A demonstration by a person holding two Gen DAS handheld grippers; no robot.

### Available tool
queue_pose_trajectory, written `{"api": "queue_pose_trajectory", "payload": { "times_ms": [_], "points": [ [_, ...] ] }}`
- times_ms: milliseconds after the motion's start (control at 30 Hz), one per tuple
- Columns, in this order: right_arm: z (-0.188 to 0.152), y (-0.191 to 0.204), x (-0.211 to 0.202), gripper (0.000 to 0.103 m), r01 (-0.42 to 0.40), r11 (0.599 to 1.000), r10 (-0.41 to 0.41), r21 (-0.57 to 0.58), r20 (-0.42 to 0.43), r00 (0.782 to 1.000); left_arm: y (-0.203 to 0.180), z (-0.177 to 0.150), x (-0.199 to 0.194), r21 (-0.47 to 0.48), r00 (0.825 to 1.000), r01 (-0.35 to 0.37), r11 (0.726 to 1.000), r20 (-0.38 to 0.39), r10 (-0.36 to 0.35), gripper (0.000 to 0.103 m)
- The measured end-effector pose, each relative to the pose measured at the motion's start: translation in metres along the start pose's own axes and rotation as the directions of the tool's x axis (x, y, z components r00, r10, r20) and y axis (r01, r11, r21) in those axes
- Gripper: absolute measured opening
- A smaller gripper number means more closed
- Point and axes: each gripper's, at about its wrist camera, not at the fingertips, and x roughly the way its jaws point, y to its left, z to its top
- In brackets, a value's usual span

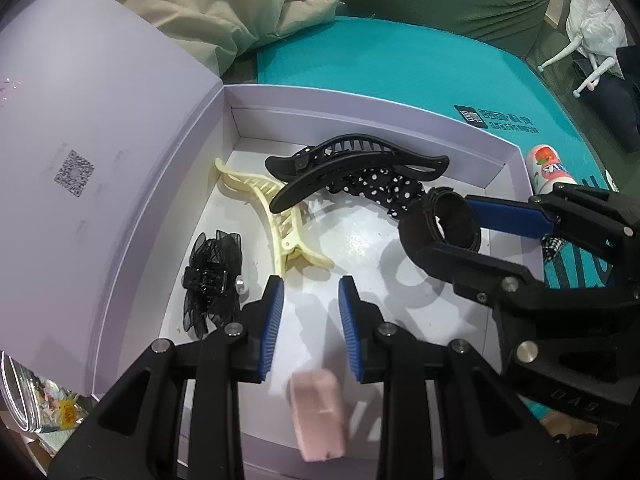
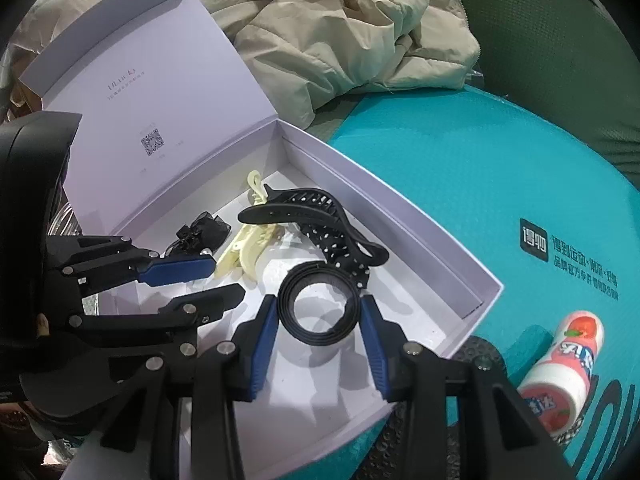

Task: Organize objects
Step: 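Open the left tool to drop the pink compact while the right tool releases the black band, then withdraw both tools from the box toward the candy bottle and gingham scrunchie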

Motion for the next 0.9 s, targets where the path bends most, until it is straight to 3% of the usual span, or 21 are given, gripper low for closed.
{"api": "queue_pose_trajectory", "payload": {
  "times_ms": [300,667,900],
  "points": [
    [-0.005,0.003,-0.01,0.042,-0.023,1.0,0.022,0.014,0.003,1.0,0.01,-0.005,-0.013,-0.029,1.0,-0.017,0.999,0.013,0.017,0.026],
    [-0.011,0.005,-0.035,0.052,0.016,1.0,-0.017,0.016,0.058,0.998,0.006,-0.009,-0.03,-0.059,0.999,-0.02,0.998,0.037,0.022,0.032],
    [-0.013,0.007,-0.055,0.062,0.033,0.999,-0.035,0.018,0.109,0.993,0.005,-0.008,-0.049,-0.067,0.994,-0.046,0.997,0.091,0.052,0.064]
  ]
}}
